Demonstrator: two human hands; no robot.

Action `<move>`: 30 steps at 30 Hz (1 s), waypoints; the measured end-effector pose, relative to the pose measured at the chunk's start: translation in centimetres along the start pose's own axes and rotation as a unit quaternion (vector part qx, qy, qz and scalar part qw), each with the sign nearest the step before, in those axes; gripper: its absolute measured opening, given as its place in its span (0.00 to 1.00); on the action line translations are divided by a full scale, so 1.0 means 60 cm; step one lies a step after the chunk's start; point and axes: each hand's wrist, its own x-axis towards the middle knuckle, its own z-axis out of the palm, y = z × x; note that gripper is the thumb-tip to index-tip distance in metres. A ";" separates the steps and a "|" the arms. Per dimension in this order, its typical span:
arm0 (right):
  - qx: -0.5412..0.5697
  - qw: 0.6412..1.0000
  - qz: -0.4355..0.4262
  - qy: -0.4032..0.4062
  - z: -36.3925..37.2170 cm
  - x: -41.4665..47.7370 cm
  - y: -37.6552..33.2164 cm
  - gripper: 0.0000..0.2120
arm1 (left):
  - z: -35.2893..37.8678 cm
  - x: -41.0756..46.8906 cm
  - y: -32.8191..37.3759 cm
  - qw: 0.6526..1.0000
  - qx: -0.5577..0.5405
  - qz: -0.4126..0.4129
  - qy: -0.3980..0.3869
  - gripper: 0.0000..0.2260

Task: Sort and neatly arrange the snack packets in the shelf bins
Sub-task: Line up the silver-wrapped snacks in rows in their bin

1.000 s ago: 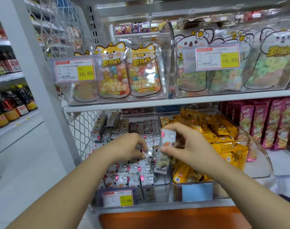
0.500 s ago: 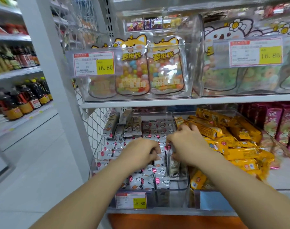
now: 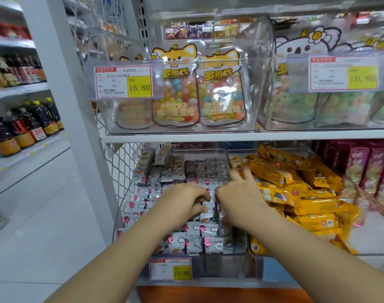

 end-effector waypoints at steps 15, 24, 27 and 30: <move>0.298 0.944 0.030 0.139 0.000 -0.059 0.033 0.11 | -0.018 -0.015 -0.038 0.971 0.145 -0.113 0.155 0.17; 0.346 0.922 0.023 0.174 0.013 -0.072 0.052 0.08 | -0.004 0.053 -0.051 0.937 0.324 -0.108 0.075 0.27; 0.352 0.918 0.016 0.181 0.014 -0.073 0.054 0.08 | -0.006 0.051 -0.043 0.929 0.343 -0.114 0.077 0.27; 0.355 0.916 0.012 0.186 0.014 -0.072 0.055 0.08 | -0.003 0.053 -0.047 0.930 0.344 -0.111 0.070 0.28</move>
